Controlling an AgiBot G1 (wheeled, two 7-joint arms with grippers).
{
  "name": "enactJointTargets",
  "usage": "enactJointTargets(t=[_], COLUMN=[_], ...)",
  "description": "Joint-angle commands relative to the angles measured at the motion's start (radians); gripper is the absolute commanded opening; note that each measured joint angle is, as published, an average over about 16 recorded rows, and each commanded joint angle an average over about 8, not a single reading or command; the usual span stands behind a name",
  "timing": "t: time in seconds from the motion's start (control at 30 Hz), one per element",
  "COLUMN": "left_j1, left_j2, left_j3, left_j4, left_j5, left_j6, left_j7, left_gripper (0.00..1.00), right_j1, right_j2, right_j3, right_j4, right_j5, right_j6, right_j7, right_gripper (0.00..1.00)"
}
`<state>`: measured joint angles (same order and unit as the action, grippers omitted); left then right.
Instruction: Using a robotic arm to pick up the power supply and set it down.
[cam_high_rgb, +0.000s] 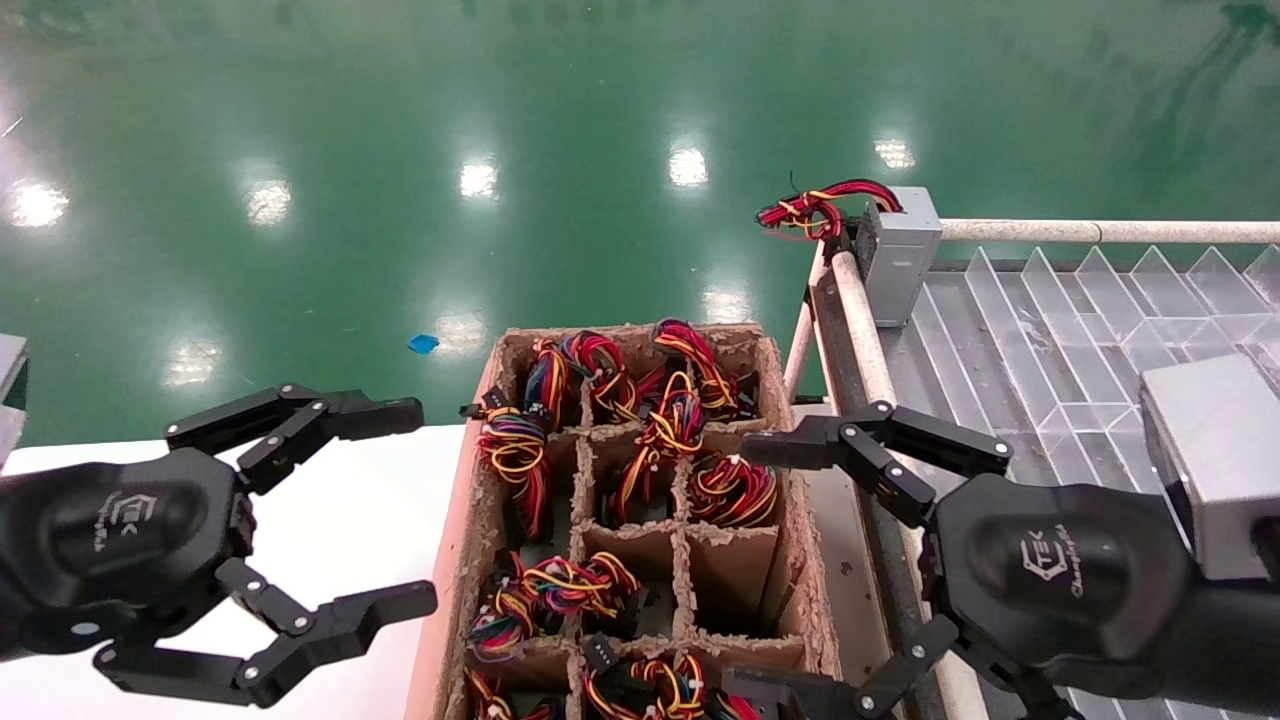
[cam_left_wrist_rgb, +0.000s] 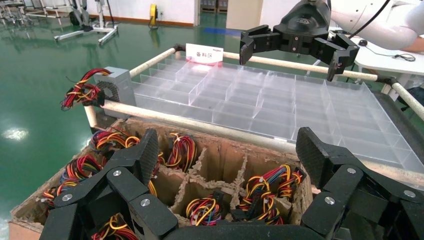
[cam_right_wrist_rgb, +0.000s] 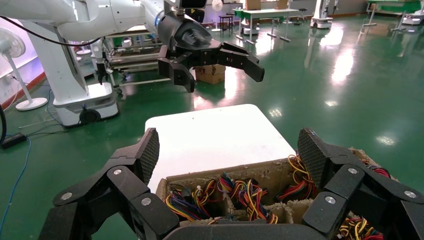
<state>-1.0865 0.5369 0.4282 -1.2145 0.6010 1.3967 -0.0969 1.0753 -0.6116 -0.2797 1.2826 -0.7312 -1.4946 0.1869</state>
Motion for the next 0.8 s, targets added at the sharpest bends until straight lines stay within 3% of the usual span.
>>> enactJointTargets(t=[0.03,0.33,0.6,0.8], left_j1=[0.0,0.0,0.0,0.0], left_j2=[0.0,0.0,0.0,0.0], left_j3=[0.0,0.0,0.0,0.0], left_j4=[0.0,0.0,0.0,0.0], left_j5=[0.0,0.0,0.0,0.0], left_j6=[0.0,0.0,0.0,0.0], left_j7=[0.0,0.0,0.0,0.0], left_gripper=[1.0,0.97,0.0,0.0], right_j1=[0.0,0.0,0.002,0.027], right_j2=[0.0,0.0,0.005,0.019], right_j3=[0.0,0.0,-0.003,-0.018], right_j4=[0.0,0.0,0.0,0.025], right_j5=[0.0,0.0,-0.012,-0.103], right_j6=[0.0,0.0,0.007,0.091], right_j7=[0.0,0.0,0.006,0.035], right_gripper=[1.0,1.0,1.0,1.0])
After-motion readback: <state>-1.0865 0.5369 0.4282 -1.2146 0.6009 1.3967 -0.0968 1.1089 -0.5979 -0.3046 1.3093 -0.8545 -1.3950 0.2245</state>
